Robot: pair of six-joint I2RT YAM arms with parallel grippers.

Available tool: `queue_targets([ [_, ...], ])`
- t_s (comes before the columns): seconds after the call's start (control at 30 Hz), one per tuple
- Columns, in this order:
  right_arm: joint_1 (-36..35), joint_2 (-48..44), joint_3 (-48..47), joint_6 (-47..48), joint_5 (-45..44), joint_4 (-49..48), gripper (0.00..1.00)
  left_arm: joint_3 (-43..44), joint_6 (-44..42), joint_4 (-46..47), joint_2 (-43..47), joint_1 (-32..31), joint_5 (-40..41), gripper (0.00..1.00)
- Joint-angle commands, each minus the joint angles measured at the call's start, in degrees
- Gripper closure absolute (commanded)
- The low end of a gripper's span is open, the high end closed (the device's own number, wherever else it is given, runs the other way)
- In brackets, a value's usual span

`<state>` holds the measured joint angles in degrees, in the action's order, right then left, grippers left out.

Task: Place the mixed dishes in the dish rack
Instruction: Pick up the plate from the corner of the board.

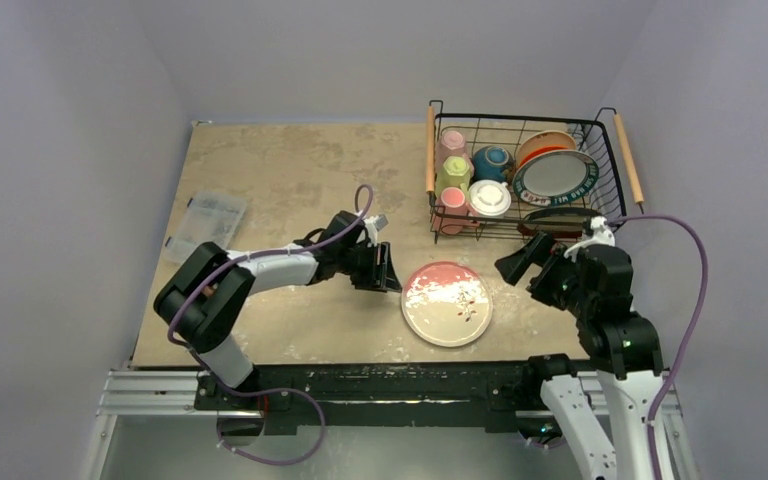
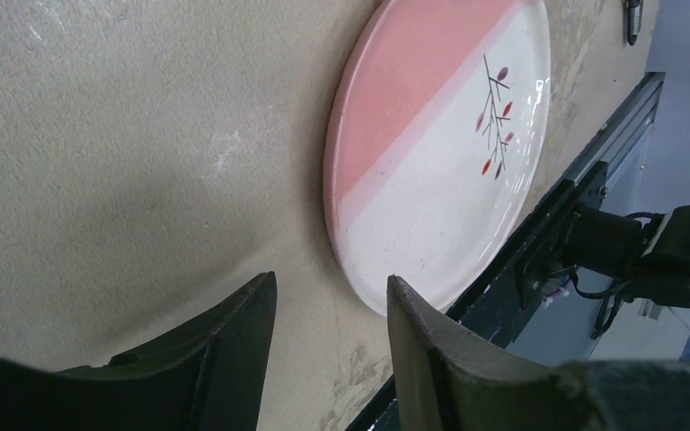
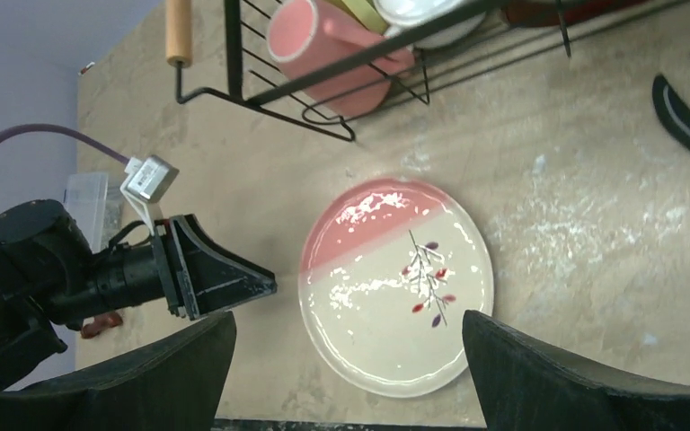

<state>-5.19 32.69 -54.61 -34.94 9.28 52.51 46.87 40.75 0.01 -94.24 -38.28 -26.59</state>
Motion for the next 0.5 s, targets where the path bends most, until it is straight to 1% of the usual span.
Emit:
queue_targets([
  [0.0, 0.13, -5.94, 7.47, -7.12, -1.5, 0.47, 0.01, 3.72, -3.35, 0.64, -2.16, -0.82, 0.52, 0.53],
  [0.07, 0.12, -8.74, 12.72, -10.08, -0.42, -1.1, 0.01, 5.13, -4.32, 0.11, -3.79, -0.96, 0.68, 0.53],
  [0.13, 0.18, -9.83, 18.06, -11.32, 0.69, -4.12, 0.04, 5.19, -5.11, 0.8, -4.42, -1.26, 0.37, 0.53],
  [0.23, 0.1, -7.65, 23.66, -11.13, 1.81, -7.55, 0.13, 6.81, -6.17, 0.14, -6.04, -2.23, -0.76, 0.53],
  [0.3, 0.1, -5.19, 26.29, -10.82, 0.43, -9.29, 0.23, 8.71, -7.05, -0.93, -7.36, -2.62, -1.33, 0.54],
  [0.37, 0.17, -2.9, 27.58, -10.21, -2.16, -10.24, 0.38, 9.68, -7.33, -2.18, -8.15, -2.62, -1.2, 0.55],
  [0.47, 0.17, -0.24, 28.25, -8.92, -5.27, -11.77, 0.49, 10.87, -8.85, -4.28, -9.0, -2.5, -0.11, 0.6],
])
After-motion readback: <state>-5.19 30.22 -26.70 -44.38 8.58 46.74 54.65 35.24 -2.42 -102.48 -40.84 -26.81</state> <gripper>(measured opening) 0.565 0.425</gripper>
